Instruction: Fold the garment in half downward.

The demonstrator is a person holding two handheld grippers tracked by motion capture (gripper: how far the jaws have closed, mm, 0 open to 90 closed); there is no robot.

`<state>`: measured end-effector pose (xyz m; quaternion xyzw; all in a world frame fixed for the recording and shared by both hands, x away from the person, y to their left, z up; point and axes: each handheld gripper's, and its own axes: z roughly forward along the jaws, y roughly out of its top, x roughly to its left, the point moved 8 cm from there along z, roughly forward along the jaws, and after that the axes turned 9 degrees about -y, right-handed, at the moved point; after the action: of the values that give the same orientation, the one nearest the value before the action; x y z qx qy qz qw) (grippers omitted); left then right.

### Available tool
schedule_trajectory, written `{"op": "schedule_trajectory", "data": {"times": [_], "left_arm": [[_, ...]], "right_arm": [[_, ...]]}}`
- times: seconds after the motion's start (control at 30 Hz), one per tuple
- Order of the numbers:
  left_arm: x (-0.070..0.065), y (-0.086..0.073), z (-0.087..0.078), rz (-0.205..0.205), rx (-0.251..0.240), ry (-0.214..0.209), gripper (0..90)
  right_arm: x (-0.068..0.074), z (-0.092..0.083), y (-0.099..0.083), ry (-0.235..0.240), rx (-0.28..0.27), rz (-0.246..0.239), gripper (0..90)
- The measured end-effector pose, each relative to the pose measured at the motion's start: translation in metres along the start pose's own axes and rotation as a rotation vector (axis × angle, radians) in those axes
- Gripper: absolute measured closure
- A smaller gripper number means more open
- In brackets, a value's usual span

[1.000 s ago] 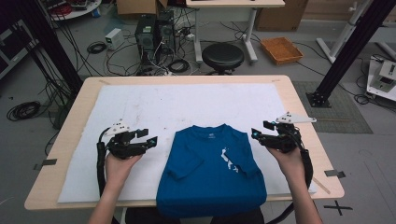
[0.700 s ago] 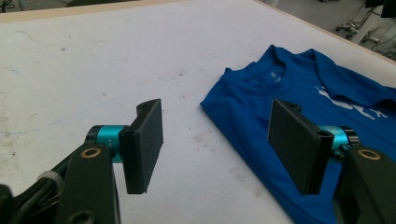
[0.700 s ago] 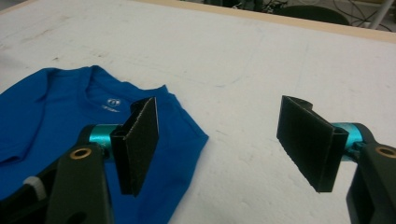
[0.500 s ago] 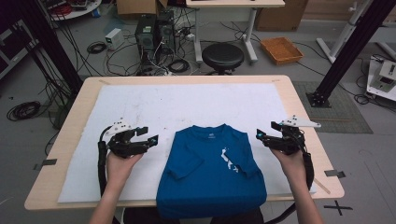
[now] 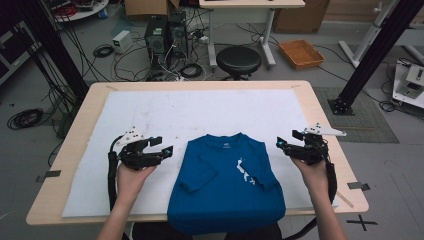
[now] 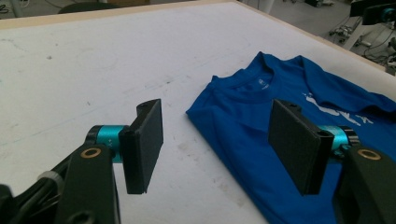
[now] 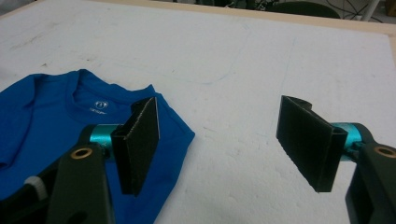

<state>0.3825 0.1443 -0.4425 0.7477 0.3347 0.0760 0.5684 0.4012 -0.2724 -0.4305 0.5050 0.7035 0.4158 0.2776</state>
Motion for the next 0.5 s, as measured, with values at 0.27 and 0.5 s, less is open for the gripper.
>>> {"op": "schedule_trajectory", "data": {"times": [0.27, 0.5], "left_arm": [[-0.015, -0.01, 0.039, -0.005, 0.128, -0.027, 48.1], [-0.023, -0.022, 0.069, -0.03, 0.229, -0.023, 51.8]], "right_arm": [[-0.003, 0.021, -0.019, 0.022, 0.102, 0.052, 43.6], [0.007, 0.034, -0.033, 0.057, 0.169, 0.05, 49.8]]}}
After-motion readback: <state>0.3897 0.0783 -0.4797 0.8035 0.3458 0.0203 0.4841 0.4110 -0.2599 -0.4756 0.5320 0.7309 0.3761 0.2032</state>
